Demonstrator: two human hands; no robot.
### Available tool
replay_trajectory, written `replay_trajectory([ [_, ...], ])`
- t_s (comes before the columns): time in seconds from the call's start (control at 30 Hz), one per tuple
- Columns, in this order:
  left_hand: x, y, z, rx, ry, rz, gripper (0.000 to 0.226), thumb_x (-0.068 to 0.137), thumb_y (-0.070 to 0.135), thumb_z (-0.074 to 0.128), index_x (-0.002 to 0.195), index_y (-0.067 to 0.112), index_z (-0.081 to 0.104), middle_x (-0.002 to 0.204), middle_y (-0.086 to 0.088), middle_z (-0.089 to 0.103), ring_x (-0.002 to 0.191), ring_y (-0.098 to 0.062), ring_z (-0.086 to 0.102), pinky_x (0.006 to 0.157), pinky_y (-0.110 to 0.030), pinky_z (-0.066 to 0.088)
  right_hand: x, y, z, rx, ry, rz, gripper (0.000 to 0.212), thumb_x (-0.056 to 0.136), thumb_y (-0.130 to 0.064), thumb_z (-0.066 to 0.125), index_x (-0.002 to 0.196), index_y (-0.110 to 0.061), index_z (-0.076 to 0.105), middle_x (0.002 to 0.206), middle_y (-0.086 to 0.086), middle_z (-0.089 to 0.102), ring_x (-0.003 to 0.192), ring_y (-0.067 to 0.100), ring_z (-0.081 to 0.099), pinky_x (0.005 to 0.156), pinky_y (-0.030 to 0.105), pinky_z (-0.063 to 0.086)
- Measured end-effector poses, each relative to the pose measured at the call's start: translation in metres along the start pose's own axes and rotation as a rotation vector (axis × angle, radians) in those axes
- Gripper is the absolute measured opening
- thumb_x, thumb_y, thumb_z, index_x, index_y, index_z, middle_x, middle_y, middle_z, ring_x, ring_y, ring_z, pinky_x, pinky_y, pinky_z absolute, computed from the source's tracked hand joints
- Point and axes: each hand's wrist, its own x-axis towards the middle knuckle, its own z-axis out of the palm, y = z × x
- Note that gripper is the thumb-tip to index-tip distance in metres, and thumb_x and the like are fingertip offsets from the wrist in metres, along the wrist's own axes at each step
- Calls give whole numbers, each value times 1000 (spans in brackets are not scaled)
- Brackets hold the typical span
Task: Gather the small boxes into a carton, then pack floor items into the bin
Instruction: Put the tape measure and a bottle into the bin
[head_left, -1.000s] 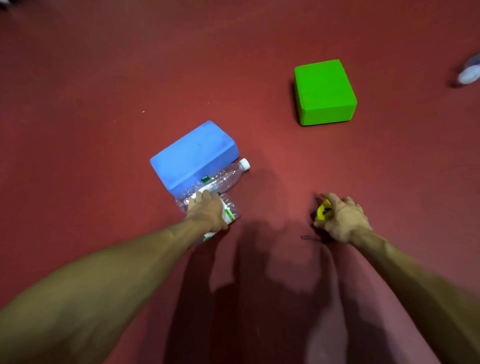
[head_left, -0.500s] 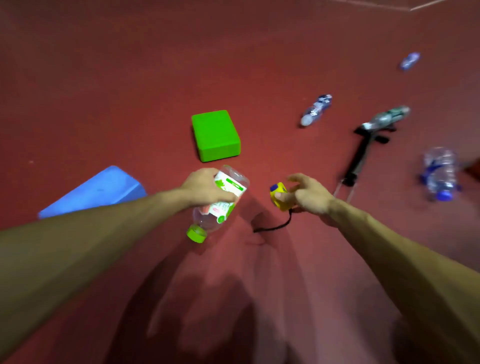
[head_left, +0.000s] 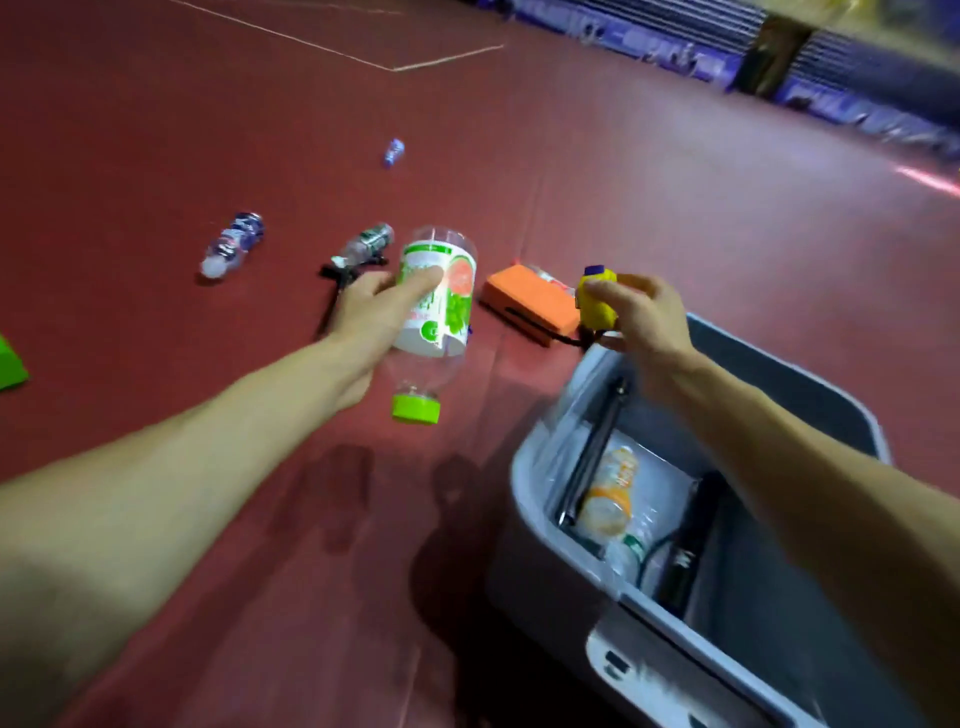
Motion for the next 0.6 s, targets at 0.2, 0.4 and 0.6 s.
replay_trajectory([
  [0.2, -18, -28, 28, -84, -24, -184, 57, 73, 47, 72, 111, 5, 66, 97, -14, 70, 79, -24, 63, 71, -32, 46, -25, 104, -52, -323, 73, 293, 32, 71, -37, 75, 76, -9, 62, 73, 8, 58, 64, 22, 55, 59, 36, 53],
  [0.4, -19, -14, 28, -134, -121, -200, 35, 84, 29, 66, 112, 7, 65, 100, -13, 72, 88, -26, 68, 91, -46, 50, -40, 146, -35, -828, -375, 305, 47, 75, -28, 71, 110, 3, 64, 88, 13, 61, 80, 25, 61, 72, 37, 52],
  [0.6, -13, -10, 35, -234, -50, -229, 51, 77, 24, 71, 124, 8, 57, 89, -5, 69, 75, -20, 67, 82, -43, 54, -21, 91, -6, -436, -102, -3, 23, 83, -28, 63, 95, -9, 70, 93, 8, 72, 84, 25, 66, 80, 37, 54],
])
